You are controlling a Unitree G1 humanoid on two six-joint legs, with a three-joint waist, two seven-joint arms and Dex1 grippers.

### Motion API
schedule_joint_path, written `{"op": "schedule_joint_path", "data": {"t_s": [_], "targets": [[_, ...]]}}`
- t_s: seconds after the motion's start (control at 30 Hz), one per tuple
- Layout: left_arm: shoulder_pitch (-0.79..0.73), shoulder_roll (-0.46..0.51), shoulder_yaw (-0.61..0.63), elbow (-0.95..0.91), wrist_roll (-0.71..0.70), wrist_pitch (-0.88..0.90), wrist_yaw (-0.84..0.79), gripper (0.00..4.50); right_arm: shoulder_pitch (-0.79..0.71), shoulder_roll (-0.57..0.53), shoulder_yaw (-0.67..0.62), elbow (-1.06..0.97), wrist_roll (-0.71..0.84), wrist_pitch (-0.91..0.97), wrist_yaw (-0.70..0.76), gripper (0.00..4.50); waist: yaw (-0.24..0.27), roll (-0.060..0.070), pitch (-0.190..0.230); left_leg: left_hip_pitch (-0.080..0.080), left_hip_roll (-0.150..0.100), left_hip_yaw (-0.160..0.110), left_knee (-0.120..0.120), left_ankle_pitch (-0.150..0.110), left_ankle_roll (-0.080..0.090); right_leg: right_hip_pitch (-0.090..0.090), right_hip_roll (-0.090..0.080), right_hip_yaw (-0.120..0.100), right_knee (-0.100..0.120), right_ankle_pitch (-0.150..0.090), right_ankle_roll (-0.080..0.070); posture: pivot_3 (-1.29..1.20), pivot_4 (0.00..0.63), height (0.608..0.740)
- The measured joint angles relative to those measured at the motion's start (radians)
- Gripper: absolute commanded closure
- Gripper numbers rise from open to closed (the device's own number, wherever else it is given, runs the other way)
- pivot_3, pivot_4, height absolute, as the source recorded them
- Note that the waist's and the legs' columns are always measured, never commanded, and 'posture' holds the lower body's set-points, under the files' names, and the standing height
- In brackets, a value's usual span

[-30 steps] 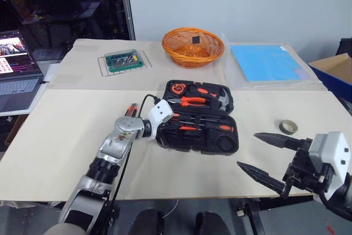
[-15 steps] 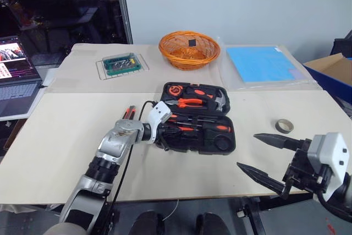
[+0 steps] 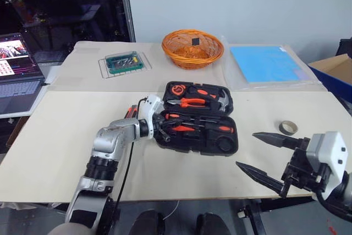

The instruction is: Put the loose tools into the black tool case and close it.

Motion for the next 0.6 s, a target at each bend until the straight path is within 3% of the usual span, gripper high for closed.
{"op": "schedule_joint_path", "data": {"t_s": [0.37, 0.6], "targets": [[0.004, 0.06, -0.167, 0.015, 0.147, -0.181, 0.001, 4.44, -0.003, 0.0, 0.008, 0.0, 0.0, 0.0, -0.006, 0.0, 0.001, 0.0, 0.0, 0.0, 0.0, 0.0, -0.002, 0.0, 0.0, 0.0, -0.003, 0.0, -0.002, -0.001, -0.002, 0.0, 0.15, 0.74], [-0.044, 0.041, -0.233, 0.098, 0.252, -0.299, 0.033, 4.44, -0.003, 0.0, 0.008, -0.001, 0.001, 0.0, -0.009, 0.0, 0.009, 0.0, 0.0, 0.001, 0.0, 0.0, -0.002, 0.0, 0.0, 0.001, -0.005, -0.002, -0.004, -0.003, -0.006, 0.0, 0.15, 0.74]]}}
